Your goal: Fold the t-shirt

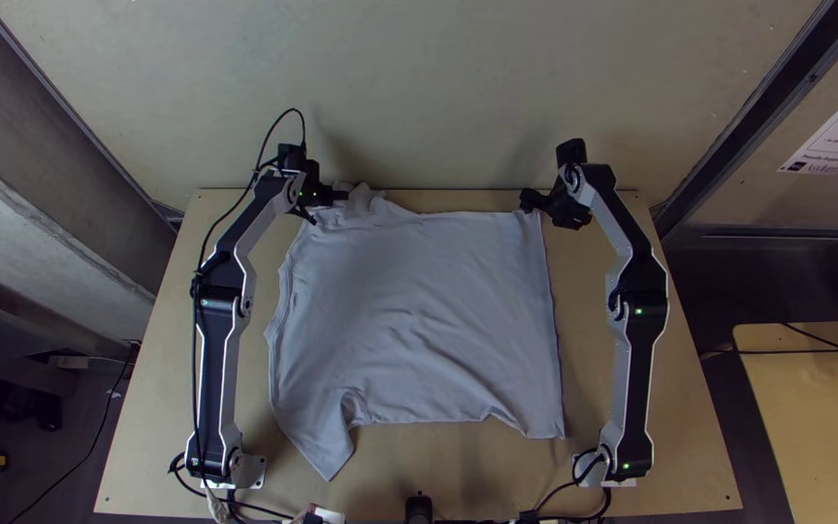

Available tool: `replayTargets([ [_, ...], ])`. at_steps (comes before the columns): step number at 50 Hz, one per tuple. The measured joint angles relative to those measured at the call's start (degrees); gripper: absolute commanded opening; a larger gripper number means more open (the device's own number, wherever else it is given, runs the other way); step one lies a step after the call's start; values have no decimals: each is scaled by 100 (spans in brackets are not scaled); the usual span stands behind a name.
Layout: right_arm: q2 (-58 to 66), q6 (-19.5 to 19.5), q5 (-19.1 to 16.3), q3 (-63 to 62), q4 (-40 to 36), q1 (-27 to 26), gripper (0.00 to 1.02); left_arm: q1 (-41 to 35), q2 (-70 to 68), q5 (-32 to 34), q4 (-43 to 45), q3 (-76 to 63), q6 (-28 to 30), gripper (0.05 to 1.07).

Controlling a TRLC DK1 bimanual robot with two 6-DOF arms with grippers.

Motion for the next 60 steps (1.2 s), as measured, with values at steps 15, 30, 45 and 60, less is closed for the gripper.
replayTargets([
  [15, 417, 103, 0, 459, 28, 0, 92, 0, -267, 0, -168, 0, -15, 8],
  [30, 686, 55, 2, 564, 151, 37, 20, 0, -267, 0, -256, -24, -15, 8],
  [45, 702, -262, 2, 566, 216, 76, 2, 0, -402, 22, -358, -175, -94, 8],
  [60, 684, -334, 26, 529, 415, 151, 2, 68, -999, 48, -382, -216, -254, 8],
])
